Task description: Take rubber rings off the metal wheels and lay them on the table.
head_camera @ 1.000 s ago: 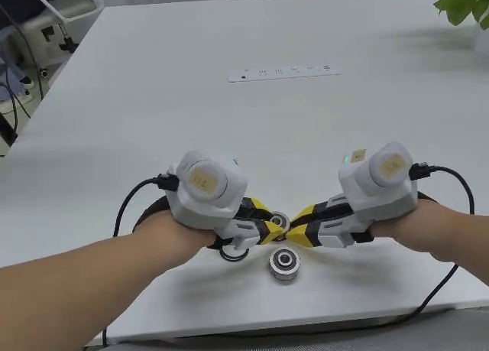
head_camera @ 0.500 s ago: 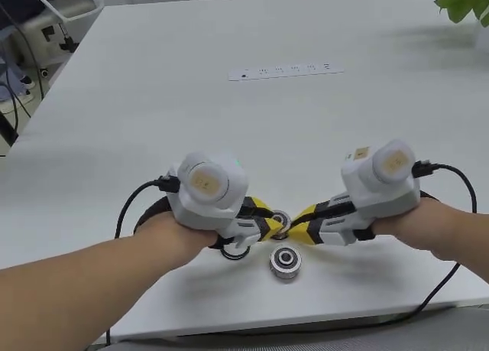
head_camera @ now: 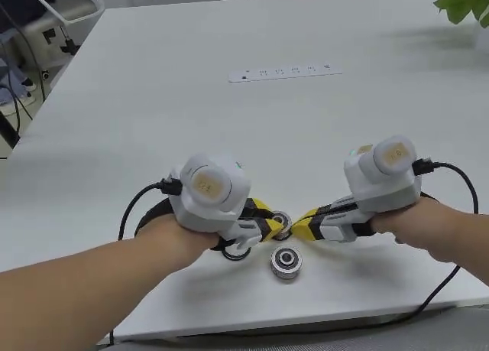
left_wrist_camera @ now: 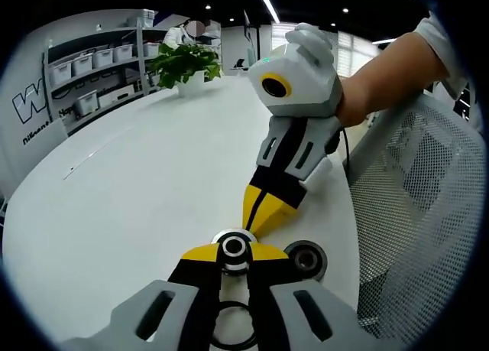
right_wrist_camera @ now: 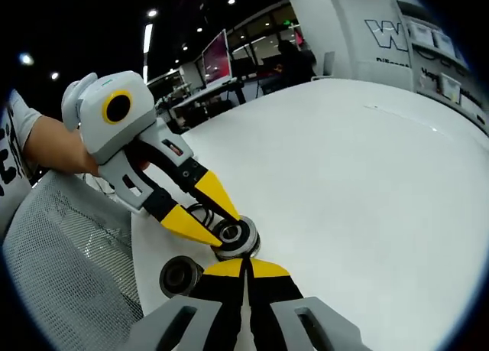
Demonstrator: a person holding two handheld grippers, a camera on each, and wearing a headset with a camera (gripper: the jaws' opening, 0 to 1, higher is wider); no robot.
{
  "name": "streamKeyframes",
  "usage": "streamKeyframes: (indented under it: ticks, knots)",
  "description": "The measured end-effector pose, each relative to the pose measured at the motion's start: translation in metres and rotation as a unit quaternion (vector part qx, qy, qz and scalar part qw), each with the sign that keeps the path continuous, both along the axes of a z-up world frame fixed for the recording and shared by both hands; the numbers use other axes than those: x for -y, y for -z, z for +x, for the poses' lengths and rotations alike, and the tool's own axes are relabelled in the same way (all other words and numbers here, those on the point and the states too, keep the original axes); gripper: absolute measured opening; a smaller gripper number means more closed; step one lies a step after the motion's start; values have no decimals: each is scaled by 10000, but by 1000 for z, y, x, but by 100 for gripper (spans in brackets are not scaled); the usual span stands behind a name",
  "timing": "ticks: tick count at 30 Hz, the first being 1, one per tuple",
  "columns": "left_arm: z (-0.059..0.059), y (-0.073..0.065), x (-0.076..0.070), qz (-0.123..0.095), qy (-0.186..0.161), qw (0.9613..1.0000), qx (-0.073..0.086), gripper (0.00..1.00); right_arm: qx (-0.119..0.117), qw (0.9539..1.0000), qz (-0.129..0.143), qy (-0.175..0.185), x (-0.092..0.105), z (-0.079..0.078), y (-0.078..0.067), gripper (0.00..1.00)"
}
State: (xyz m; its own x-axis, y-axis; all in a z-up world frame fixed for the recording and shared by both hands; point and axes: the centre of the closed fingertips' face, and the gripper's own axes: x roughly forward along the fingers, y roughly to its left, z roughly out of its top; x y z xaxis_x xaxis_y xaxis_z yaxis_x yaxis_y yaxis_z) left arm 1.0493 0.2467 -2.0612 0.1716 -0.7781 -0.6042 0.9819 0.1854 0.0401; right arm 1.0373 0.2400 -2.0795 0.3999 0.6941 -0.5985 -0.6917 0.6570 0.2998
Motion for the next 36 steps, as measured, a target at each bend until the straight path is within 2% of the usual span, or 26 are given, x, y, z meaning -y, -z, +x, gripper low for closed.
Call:
streamKeyframes:
  ticks: [4, 8, 12, 16, 36]
  knots:
    - [0, 0, 0, 12, 0, 10000, 12, 7, -118, 9998, 114, 139, 2, 0, -1, 0]
    - [-1, 0, -1, 27, 13, 10000, 20, 7, -124, 9990, 267, 350, 7, 6, -6, 0]
    - [-1, 0, -1, 48, 16, 10000, 32, 7, -128, 9987, 295, 388, 6, 6, -7, 0]
    - [-2, 0, -1, 77, 24, 10000, 46, 7, -165, 9970, 548, 516, 3, 8, -14, 0]
    - [-2, 0, -1, 120, 30, 9999, 76, 7, -105, 9972, 607, 423, -2, 7, -18, 0]
